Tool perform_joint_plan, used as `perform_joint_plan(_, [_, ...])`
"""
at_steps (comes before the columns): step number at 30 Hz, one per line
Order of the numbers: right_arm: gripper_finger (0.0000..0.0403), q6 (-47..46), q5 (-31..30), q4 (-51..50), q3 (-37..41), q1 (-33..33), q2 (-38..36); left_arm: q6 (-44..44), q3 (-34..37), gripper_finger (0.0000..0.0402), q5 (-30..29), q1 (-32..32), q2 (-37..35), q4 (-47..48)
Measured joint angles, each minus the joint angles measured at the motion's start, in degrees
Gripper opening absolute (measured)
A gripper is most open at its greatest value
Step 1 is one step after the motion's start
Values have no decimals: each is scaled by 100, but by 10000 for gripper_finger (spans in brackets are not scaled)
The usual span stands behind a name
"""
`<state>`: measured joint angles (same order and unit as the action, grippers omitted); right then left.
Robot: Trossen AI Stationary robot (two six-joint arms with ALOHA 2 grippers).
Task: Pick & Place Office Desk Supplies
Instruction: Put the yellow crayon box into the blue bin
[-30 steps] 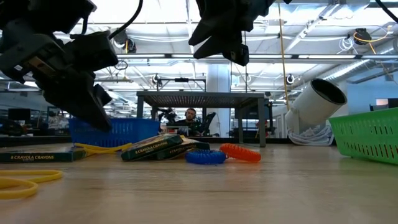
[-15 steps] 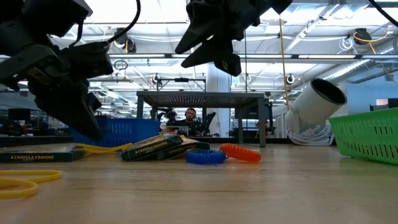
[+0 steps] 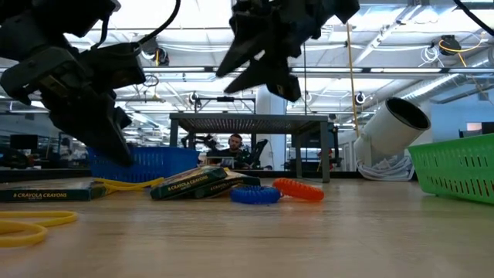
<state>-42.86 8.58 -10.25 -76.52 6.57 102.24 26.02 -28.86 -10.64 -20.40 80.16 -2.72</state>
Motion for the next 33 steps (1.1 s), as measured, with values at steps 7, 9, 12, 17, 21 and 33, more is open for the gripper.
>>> perform_joint_plan(7, [105, -596, 781, 313, 3, -91, 307, 0, 0, 1, -214, -79, 2, -2])
perform_joint_plan(9, [105, -598, 792, 330, 3, -117, 280, 17, 0, 0, -254, -111, 2, 2])
perform_joint_plan(12, [105, -600, 791, 335, -3, -166, 275, 82, 0, 0, -296, -151, 25, -5])
perform_joint_plan(17, [105, -621, 800, 303, 1, -168, 281, 120, -2, 0, -296, -149, 227, -90])
perform_joint_plan(21, [105, -752, 823, 261, -3, -228, 472, 126, -4, 0, -289, -149, 404, -346])
perform_joint_plan(33, [105, -1146, 1391, 395, -5, -425, 690, 132, -9, 0, -244, -170, 474, -554])
